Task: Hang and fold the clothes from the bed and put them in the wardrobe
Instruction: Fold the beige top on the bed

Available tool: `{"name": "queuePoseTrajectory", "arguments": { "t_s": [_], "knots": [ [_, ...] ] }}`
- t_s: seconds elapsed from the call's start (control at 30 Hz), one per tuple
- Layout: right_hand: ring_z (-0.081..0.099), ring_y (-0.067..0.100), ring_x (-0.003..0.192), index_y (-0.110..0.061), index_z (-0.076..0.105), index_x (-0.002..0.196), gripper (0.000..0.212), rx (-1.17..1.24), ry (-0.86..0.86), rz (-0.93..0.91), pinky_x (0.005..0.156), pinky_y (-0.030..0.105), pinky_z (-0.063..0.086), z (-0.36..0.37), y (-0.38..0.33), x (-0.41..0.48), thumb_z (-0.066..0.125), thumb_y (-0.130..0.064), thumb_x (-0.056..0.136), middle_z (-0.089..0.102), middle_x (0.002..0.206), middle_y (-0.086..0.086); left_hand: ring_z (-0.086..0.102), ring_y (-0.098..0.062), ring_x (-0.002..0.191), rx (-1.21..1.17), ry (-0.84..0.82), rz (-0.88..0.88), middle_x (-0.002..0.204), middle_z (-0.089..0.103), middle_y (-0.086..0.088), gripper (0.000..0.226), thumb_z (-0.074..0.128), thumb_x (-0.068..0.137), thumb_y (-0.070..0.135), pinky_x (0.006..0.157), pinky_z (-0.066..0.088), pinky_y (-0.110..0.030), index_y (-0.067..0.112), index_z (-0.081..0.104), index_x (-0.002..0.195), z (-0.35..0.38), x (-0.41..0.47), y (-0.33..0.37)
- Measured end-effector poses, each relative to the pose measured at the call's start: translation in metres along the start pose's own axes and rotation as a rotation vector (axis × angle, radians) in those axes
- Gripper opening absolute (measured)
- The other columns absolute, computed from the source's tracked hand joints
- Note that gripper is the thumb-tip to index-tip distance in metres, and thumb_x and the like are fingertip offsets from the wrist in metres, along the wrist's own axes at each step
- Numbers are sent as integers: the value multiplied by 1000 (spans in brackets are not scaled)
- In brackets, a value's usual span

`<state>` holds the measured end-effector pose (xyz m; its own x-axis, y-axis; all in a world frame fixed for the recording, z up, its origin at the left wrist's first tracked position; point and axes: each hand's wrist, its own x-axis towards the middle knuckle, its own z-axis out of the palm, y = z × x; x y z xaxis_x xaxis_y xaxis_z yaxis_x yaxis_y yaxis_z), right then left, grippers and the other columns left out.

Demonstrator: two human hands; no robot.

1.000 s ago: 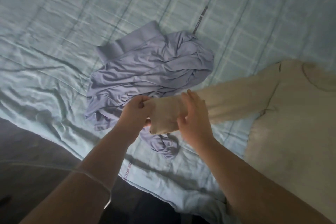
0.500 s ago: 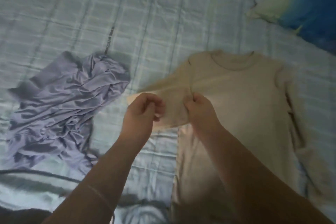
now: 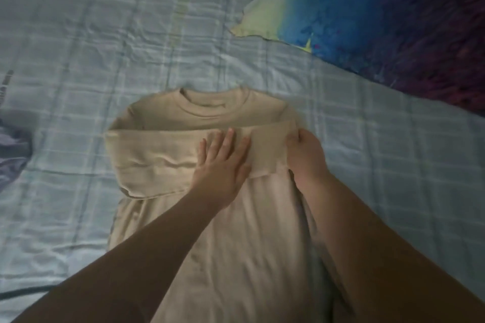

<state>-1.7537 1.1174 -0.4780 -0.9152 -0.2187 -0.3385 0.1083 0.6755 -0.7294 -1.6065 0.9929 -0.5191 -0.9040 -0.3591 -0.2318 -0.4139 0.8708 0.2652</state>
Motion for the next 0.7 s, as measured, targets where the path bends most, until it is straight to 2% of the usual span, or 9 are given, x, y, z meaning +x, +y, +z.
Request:
{"name": "queuePoseTrajectory", "arguments": {
  "t_s": [0.1,0.17,0.23,0.3,0.37,0.43,0.57,0.63,0.7],
  "knots": [
    [54,26,81,-11,56,87,16,-156,-14,-24,67,27,30,-19,31,12,49,-21,98,56,85,5,3,-28,154,49,-22,11,168,9,-3,63,13,98,58,121,1,-54,40,6,158,20,14,21],
    [59,31,89,-6,62,94,15,-208,-19,-79,68,25,28,-25,46,14,53,-19,97,63,90,12,4,-28,154,85,-40,4,167,10,-3,64,11,97,58,122,1,-54,39,6,158,26,16,27],
    [62,30,95,-6,65,98,12,-163,0,-79,70,21,31,-31,55,13,57,-14,93,66,92,7,2,-28,154,114,-57,-2,168,9,-3,65,10,96,59,122,0,-55,39,6,158,28,15,29],
    [65,28,94,-8,65,97,10,-36,32,-48,81,22,41,-39,62,8,58,-8,90,65,91,-1,5,-29,154,107,-60,3,167,12,-5,65,12,96,58,122,2,-55,36,10,158,25,14,32],
    [67,29,87,-10,65,95,14,50,109,-69,82,38,50,-53,75,-4,57,-2,87,69,88,3,9,-29,154,61,-43,13,166,18,-5,64,16,98,55,122,5,-54,34,16,158,19,8,39],
    [66,28,85,-12,65,93,16,-48,199,-110,79,32,48,-72,95,-21,57,-1,86,68,88,3,11,-29,153,-15,-21,53,163,27,-4,61,24,99,48,123,8,-52,29,26,156,12,2,51],
    [64,38,93,-6,66,100,19,-282,96,12,82,41,49,-100,141,-59,56,-11,85,67,96,18,36,-37,142,-171,44,304,144,52,-12,49,51,87,14,119,26,-49,10,56,136,4,-1,92],
    [62,37,99,-9,65,106,22,-360,6,69,86,44,50,-106,156,-80,61,-15,85,66,102,17,53,-38,123,-212,76,475,129,62,-13,45,58,79,4,109,38,-45,6,65,124,3,3,116],
    [61,33,103,-19,61,108,25,-399,-53,104,87,43,51,-112,165,-97,62,-24,84,64,106,9,58,-36,107,-200,41,579,123,65,-13,50,62,72,0,98,44,-40,6,66,121,1,9,140]
  ]
}}
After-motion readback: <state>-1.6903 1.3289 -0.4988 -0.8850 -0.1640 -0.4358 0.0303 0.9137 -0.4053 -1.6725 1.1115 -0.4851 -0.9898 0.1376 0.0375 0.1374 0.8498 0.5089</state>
